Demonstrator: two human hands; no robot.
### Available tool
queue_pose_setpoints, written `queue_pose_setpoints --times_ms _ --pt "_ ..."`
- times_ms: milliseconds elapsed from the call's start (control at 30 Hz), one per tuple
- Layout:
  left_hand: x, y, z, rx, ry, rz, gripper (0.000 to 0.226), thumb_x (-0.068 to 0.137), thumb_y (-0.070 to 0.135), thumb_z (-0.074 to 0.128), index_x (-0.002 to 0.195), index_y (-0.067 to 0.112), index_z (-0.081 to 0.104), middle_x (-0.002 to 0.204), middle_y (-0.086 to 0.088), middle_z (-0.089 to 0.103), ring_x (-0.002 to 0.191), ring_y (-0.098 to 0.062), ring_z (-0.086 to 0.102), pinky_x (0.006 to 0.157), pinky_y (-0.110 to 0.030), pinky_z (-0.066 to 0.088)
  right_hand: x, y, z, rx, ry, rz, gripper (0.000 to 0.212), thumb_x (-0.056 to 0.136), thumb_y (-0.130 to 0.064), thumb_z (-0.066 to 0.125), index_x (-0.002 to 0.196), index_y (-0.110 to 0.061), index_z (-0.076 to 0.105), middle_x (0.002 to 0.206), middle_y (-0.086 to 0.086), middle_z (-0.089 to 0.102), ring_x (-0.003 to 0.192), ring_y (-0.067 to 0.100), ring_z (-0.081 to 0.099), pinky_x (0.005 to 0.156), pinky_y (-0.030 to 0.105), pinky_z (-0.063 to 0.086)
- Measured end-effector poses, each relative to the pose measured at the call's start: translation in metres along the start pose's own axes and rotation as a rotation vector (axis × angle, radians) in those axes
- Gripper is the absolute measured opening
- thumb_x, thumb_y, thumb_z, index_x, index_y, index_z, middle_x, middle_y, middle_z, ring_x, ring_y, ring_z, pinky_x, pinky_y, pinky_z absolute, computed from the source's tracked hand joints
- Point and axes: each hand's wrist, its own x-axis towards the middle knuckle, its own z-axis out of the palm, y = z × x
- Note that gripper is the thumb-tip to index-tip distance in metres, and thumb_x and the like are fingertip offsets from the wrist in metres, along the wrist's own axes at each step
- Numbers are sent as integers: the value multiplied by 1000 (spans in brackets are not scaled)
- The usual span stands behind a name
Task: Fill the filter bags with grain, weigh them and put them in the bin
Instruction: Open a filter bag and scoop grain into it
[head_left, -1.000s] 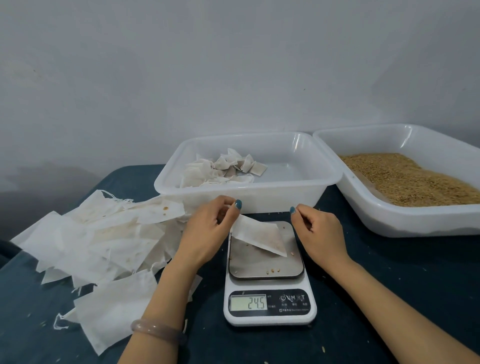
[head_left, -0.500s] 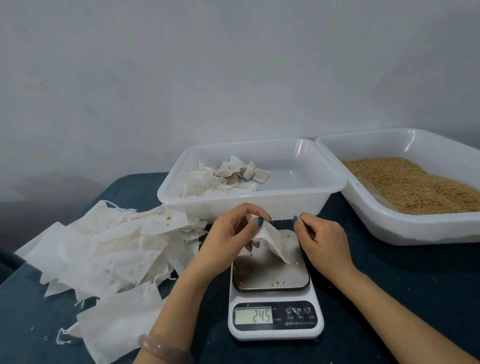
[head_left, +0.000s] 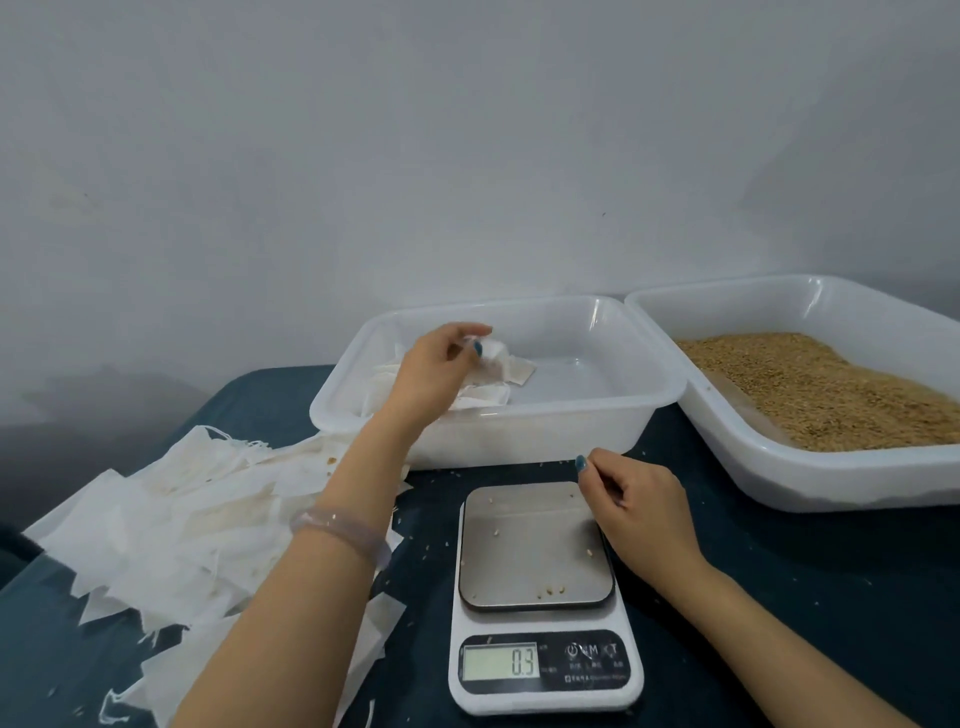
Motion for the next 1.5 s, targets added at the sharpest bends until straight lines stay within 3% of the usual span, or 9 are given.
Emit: queue_pose_setpoints --times_ms 67,200,367,467,767,867,1033,1233,1500 --pt "8 -13 2 227 -145 -77 29 102 18 45 124 23 64 110 4 63 98 -14 57 78 -21 42 1 0 0 2 5 0 39 90 -45 37 57 -28 27 47 -6 35 47 13 34 44 19 22" --pt "13 -22 8 552 -233 -176 37 104 35 39 78 15 54 82 -6 59 89 -31 55 64 -31 33 2 1 1 -9 8 -1 40 91 -42 40 56 -30 26 46 -7 33 46 12 34 45 19 19" --pt "8 -23 17 812 -191 -192 37 106 30 27 112 10 58 118 -14 64 108 -35 58 87 -38 46 2 2 -1 -39 21 8 43 92 -36 48 56 -30 27 45 -7 32 47 13 35 45 19 19" --pt "-1 -22 19 913 -65 -79 32 104 15 30 121 8 56 116 -18 62 108 -40 56 78 -38 45 2 5 -1 -49 21 15 49 94 -26 57 55 -31 28 45 -7 35 47 13 37 45 20 21" --pt "-54 -3 6 852 361 166 22 99 28 47 113 12 54 107 -6 55 96 -24 51 77 -34 41 1 0 0 -25 0 27 49 92 -24 58 54 -32 28 48 -7 40 47 14 37 45 23 23" --pt "-72 9 -15 967 359 28 29 97 41 49 105 14 47 99 -2 57 93 -22 52 68 -31 35 0 0 0 -27 3 24 48 92 -23 58 54 -30 29 48 -6 41 47 14 37 45 22 22" --pt "-101 6 -49 1306 -15 -352 58 84 63 63 114 16 47 122 -6 50 115 -25 48 79 -31 36 0 0 0 -24 4 27 48 92 -24 57 54 -28 29 46 -5 36 47 14 34 46 19 20" --pt "-105 1 -57 1182 128 -368 10 92 13 55 99 19 60 85 1 49 71 -20 49 58 -29 30 0 -1 1 -24 2 10 49 92 -22 59 55 -31 27 45 -6 34 46 13 33 46 22 21" --pt "-98 -2 -60 937 396 -133 23 102 23 41 95 14 62 76 -9 55 69 -33 46 55 -33 32 0 1 0 -27 16 4 50 92 -24 58 54 -34 27 51 -10 43 47 12 37 45 16 20"
